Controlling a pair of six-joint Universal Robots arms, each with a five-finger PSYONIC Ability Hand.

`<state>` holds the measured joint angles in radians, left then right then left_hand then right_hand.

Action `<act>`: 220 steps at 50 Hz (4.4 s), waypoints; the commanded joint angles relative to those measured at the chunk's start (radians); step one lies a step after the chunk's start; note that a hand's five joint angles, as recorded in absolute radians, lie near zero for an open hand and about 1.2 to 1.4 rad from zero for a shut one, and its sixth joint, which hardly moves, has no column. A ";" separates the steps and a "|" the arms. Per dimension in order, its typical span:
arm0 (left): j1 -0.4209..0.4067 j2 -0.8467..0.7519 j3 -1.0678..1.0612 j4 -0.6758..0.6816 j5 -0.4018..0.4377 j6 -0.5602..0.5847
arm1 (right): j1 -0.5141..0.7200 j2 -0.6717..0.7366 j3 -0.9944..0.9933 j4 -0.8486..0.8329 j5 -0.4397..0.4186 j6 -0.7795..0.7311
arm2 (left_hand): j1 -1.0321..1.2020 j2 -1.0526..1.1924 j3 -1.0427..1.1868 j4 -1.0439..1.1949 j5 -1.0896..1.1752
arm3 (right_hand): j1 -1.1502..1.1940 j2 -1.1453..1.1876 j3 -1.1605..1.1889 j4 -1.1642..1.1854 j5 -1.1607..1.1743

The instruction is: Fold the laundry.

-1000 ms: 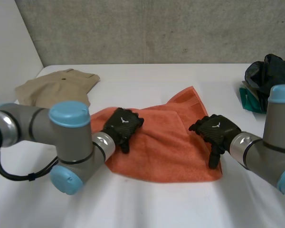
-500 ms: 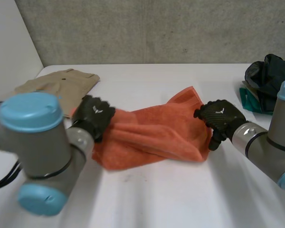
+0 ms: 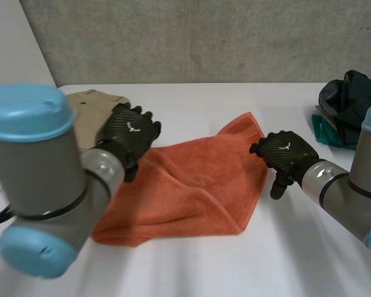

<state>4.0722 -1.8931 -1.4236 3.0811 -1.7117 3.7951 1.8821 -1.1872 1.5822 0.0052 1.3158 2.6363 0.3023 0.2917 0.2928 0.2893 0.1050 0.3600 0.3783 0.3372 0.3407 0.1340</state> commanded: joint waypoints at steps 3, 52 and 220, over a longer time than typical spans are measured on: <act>0.007 -0.296 0.181 -0.002 0.104 -0.026 | -0.004 0.001 0.009 0.001 -0.013 -0.004 | 0.070 0.080 0.079 0.083 0.092 | -0.034 -0.053 -0.012 -0.015 0.017; 0.042 0.138 0.109 0.041 0.110 -0.051 | -0.020 0.037 -0.050 0.093 -0.223 0.178 | 1.094 1.105 1.103 1.107 1.117 | -0.185 -0.204 -0.163 -0.166 -0.134; 0.175 -0.096 -0.241 0.699 -0.029 -0.028 | 0.036 0.075 -0.071 0.044 0.097 -0.207 | 1.094 1.105 1.103 1.107 1.117 | 1.036 1.018 1.059 1.056 1.088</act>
<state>4.2499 -1.9731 -1.5978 3.7776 -1.7417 3.7650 1.9391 -1.1564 1.4491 0.0558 1.5179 2.3044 1.1335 1.2014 1.1977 1.2006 0.9918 1.1102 1.1844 1.1978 1.2053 1.0002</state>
